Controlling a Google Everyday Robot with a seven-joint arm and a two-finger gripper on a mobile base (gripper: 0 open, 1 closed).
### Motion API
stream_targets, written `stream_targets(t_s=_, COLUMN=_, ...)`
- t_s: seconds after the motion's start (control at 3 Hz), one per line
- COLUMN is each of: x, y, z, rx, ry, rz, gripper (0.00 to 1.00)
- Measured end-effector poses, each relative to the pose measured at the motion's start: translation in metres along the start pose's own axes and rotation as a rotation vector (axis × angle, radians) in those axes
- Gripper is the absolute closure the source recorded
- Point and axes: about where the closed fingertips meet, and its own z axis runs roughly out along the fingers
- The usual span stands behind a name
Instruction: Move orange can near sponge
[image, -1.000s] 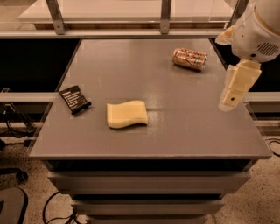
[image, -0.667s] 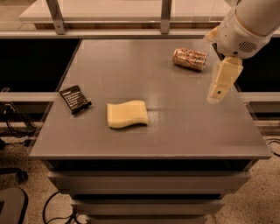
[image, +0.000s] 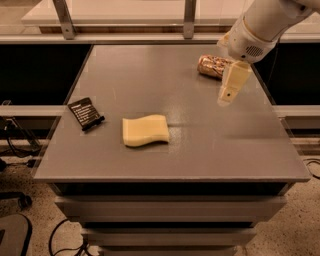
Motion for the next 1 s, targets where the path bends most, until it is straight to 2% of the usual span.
stream_targets(t_s=0.67, x=0.017, y=-0.046, z=0.041, rx=0.020, ry=0.010, rz=0.088, gripper=0.00)
stream_targets(t_s=1.0, x=0.025, y=-0.057, z=0.050, rx=0.030, ry=0.014, rz=0.122, gripper=0.00)
